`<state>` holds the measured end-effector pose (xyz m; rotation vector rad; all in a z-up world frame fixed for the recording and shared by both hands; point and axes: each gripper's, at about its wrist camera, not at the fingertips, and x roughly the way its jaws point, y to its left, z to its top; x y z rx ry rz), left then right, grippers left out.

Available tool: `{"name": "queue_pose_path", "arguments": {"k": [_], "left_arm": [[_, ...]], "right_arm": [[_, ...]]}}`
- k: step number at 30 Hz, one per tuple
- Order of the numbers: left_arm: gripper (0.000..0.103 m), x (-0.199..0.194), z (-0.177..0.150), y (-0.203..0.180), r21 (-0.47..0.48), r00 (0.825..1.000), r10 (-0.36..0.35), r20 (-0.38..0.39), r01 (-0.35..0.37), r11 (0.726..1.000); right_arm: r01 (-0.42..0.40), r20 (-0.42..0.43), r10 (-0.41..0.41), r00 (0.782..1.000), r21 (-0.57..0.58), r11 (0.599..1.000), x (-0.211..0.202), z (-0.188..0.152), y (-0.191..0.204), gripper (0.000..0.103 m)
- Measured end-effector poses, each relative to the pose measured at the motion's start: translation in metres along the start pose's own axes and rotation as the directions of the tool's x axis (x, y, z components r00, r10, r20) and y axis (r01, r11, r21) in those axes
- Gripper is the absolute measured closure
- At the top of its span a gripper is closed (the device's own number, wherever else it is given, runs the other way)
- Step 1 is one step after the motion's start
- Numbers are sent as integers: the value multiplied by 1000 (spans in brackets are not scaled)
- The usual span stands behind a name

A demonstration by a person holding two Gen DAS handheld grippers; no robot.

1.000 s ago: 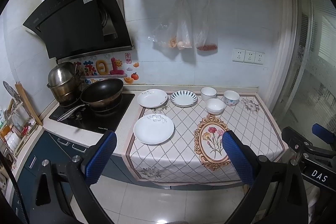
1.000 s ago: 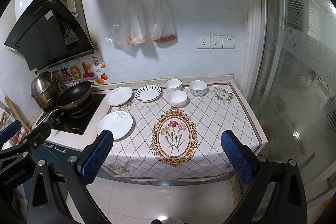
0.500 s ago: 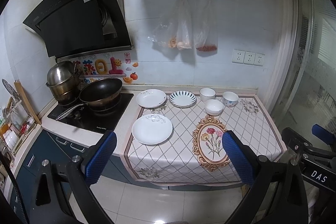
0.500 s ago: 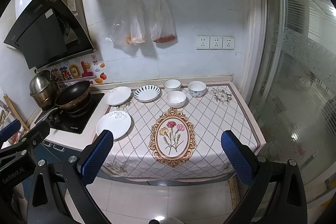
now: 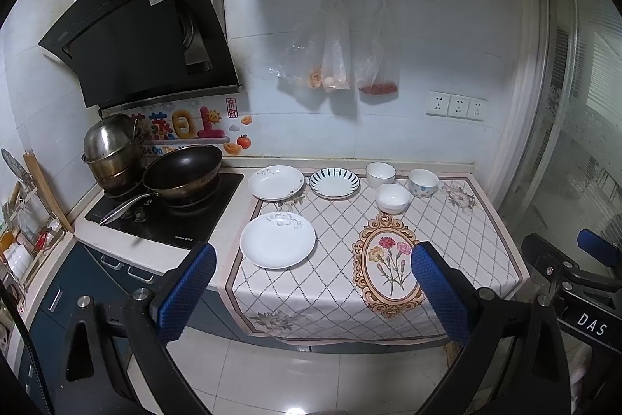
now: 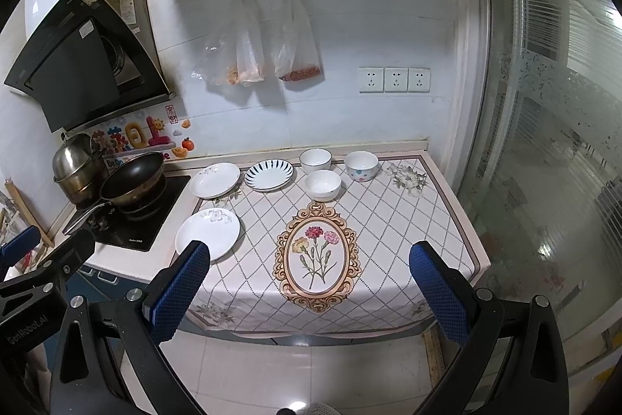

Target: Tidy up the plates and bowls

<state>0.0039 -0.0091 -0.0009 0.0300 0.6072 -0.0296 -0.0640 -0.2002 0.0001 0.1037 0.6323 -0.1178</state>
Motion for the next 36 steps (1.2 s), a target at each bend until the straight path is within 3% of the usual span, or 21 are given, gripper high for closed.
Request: {"name": "queue_pose_path", "arguments": {"k": [20, 28, 31, 36], "left_arm": [[0, 10, 0, -1, 14, 1000, -11, 4, 10, 1000], [0, 25, 2, 12, 28, 999, -36, -3, 36, 999], [0, 36, 7, 25, 22, 999, -37, 13, 37, 999], [0, 78, 12, 54, 11, 1000, 8, 0, -8, 1000]], "right_arm": [[7, -2, -7, 1000, 10, 1000, 4, 3, -7, 0], [33, -12, -32, 999, 21, 999, 14, 5, 8, 0], [32, -14, -31, 999, 38, 999, 21, 8, 16, 0], [-35, -17, 37, 999, 88, 996, 54, 9, 28, 0]]}}
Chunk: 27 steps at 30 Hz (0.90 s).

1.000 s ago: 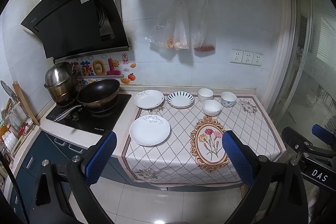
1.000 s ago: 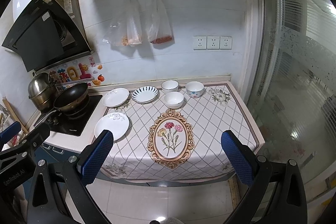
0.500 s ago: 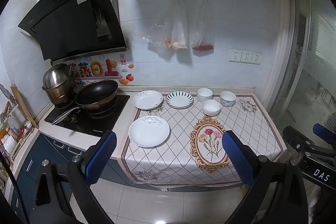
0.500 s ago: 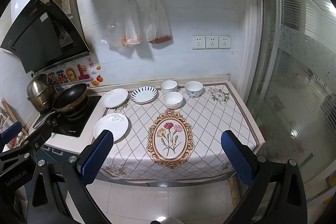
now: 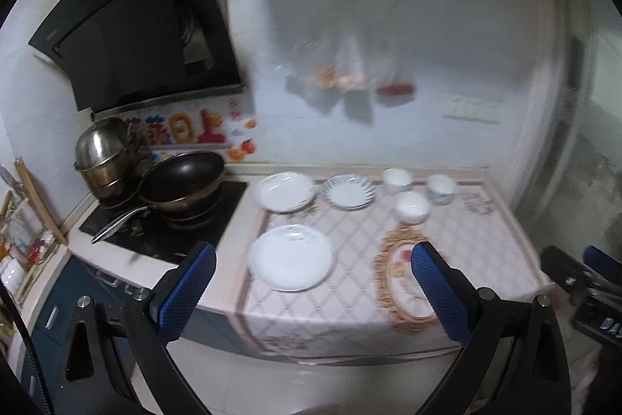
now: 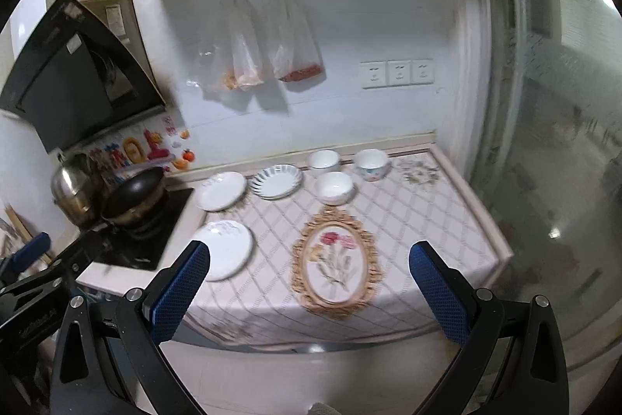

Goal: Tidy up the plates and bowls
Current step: 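Reach both grippers to the grey-flower white plate rim and close them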

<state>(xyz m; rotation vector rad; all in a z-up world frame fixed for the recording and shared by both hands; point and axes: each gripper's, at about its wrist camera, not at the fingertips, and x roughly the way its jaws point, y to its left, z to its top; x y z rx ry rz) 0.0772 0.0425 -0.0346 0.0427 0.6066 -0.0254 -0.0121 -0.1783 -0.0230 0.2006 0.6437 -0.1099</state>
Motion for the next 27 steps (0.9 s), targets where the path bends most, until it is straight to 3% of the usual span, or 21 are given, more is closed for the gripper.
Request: {"name": "queue_pose_path", "arguments": {"k": [4, 6, 10, 13, 15, 20, 23, 25, 27], "left_arm": [[0, 66, -4, 31, -24, 994, 77, -74, -79, 997], [0, 110, -8, 49, -49, 982, 99, -160, -108, 993], [0, 190, -23, 82, -106, 946, 109, -305, -148, 983], [0, 254, -35, 104, -162, 900, 102, -423, -186, 969], [2, 297, -45, 116, -200, 859, 80, -505, -207, 957], [7, 386, -70, 134, -251, 772, 31, -635, -244, 937], [20, 430, -86, 139, -234, 712, 20, -702, -256, 938], [35, 450, -95, 140, -229, 687, 5, -726, -249, 941], [46, 465, -103, 142, -224, 670, -5, -743, -242, 944]], "right_arm": [[-61, -94, 65, 993, 42, 997, 65, -1, 11, 0], [-77, -162, 84, 983, 47, 996, 109, -3, 19, 0], [-151, -307, 171, 936, 87, 985, 212, -7, 33, 0], [-191, -398, 216, 892, 101, 976, 298, -12, 43, 0], [-215, -450, 242, 859, 111, 970, 351, -14, 49, 0], [-247, -592, 303, 747, 176, 953, 467, -26, 62, 1], [-264, -646, 341, 683, 216, 940, 519, -36, 70, 5], [-290, -680, 367, 635, 230, 929, 549, -45, 77, 18], [-307, -708, 366, 604, 216, 927, 568, -52, 87, 31]]}}
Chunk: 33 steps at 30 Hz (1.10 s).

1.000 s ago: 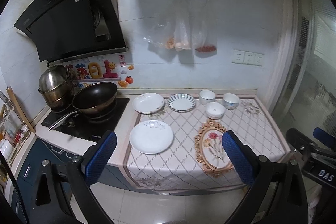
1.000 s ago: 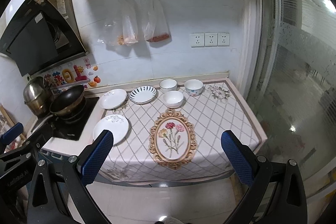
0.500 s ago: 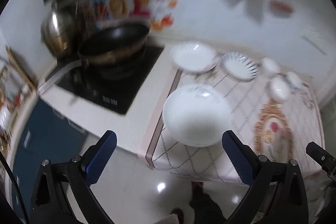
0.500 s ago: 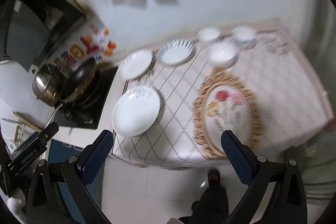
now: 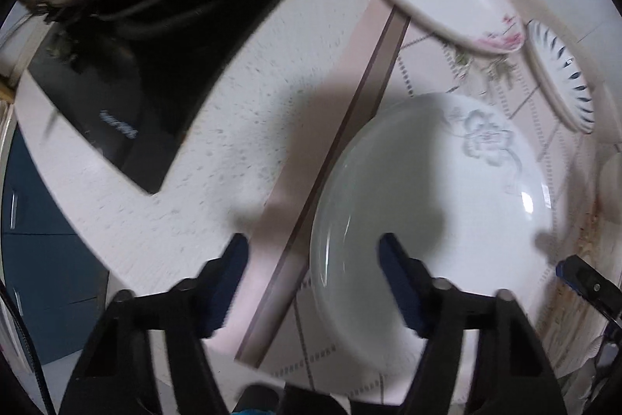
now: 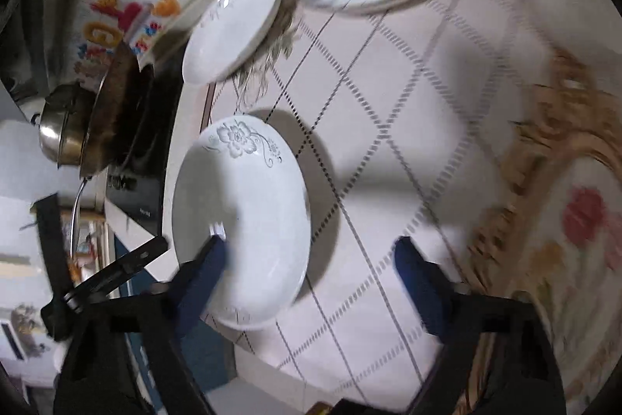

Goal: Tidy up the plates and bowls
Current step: 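Reach both grippers to the grey-flower white plate rim and close them, then lift the grey-flower plate with both grippers toward the pink-flower plate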

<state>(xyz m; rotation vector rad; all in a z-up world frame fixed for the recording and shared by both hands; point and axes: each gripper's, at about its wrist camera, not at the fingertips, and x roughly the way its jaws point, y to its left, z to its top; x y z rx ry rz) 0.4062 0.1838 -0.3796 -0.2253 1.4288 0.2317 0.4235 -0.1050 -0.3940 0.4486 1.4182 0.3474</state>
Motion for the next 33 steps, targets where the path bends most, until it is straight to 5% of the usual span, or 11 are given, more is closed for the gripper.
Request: {"name": "queue_pose_path", "arguments": {"k": [6, 8, 20, 33], "left_arm": [[74, 11, 3, 1, -25, 994, -105, -12, 105, 994], [74, 8, 0, -2, -21, 995, -104, 2, 104, 994], [77, -17, -25, -19, 1, 993, -115, 26, 115, 993], [77, -58, -53, -78, 104, 982, -181, 57, 174, 979]], "right_arm": [[-41, -64, 36, 997, -68, 997, 46, 25, 8, 78], [-39, -66, 33, 997, -83, 996, 50, 27, 13, 85], [-17, -47, 12, 999, -111, 994, 36, 28, 8, 88], [10, 43, -6, 999, -85, 996, -43, 18, -34, 88]]}}
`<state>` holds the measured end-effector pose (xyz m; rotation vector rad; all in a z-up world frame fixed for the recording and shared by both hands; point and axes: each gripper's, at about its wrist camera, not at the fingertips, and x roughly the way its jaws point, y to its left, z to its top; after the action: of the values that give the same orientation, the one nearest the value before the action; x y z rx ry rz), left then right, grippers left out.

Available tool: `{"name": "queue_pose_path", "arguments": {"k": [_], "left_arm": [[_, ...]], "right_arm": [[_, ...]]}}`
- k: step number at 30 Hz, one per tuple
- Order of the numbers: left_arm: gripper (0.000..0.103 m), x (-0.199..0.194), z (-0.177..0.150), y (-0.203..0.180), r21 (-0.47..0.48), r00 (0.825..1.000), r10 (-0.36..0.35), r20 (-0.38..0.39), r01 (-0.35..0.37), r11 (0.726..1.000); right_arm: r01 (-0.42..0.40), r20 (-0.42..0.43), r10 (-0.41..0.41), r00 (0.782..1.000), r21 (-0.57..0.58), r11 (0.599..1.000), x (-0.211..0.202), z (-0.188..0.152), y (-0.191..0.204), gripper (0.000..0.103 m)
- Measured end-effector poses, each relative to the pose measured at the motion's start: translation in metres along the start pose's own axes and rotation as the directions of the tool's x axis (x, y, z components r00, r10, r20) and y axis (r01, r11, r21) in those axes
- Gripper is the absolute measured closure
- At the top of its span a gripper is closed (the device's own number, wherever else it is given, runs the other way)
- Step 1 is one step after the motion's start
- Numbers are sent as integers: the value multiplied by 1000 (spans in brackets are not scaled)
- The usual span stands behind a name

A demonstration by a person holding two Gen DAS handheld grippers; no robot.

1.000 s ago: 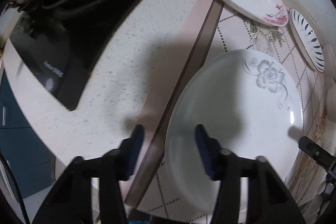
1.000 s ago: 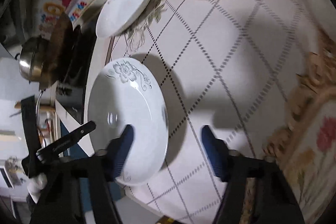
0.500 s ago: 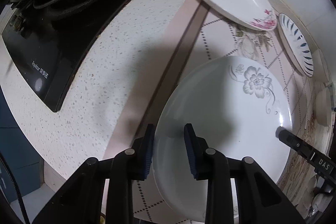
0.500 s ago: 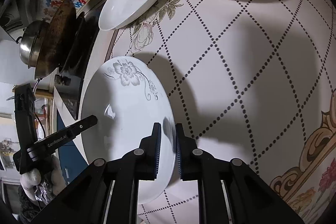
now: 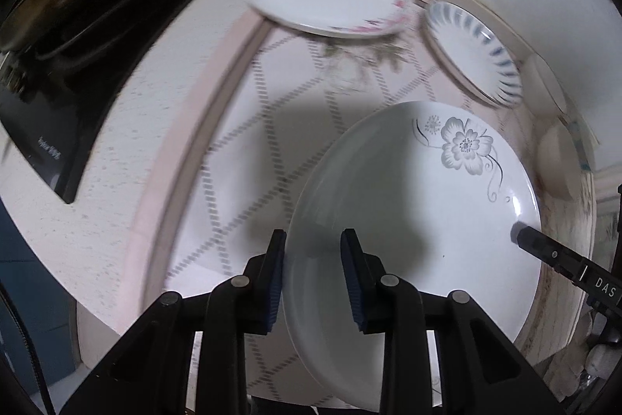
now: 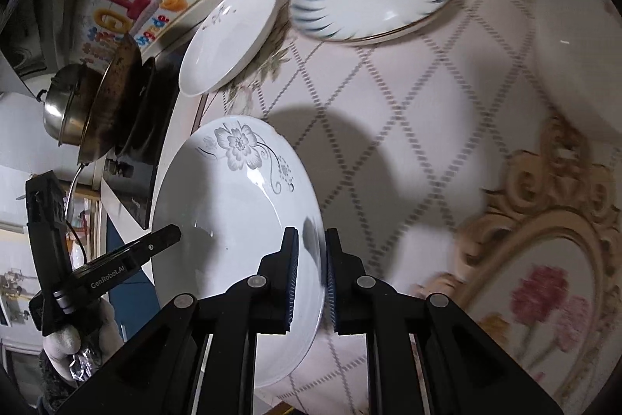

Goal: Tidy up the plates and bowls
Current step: 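Lift the grey-flower plate with both grippers toward the pink-flower plate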

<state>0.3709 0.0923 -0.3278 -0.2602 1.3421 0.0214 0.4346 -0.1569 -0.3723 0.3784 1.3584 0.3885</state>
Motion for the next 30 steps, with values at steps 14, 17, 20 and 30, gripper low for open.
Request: {"name": "queue_pose_path", "arguments": {"k": [14, 17, 20, 30], "left_arm": [[77, 55, -2, -79, 149, 998, -4, -65, 13, 989], [77, 62, -4, -85, 164, 997, 16, -74, -4, 986], [77, 65, -6, -90, 172, 997, 30, -74, -16, 985], [77, 64, -13, -101, 203, 998, 42, -48, -31, 979]], "right_arm": [[49, 20, -52, 998, 115, 992, -38, -38, -90, 88], [50, 24, -53, 998, 121, 991, -35, -42, -100, 88], [46, 23, -50, 999, 131, 990, -32, -46, -106, 88], [66, 33, -72, 997, 145, 987, -31, -52, -112, 88]]}}
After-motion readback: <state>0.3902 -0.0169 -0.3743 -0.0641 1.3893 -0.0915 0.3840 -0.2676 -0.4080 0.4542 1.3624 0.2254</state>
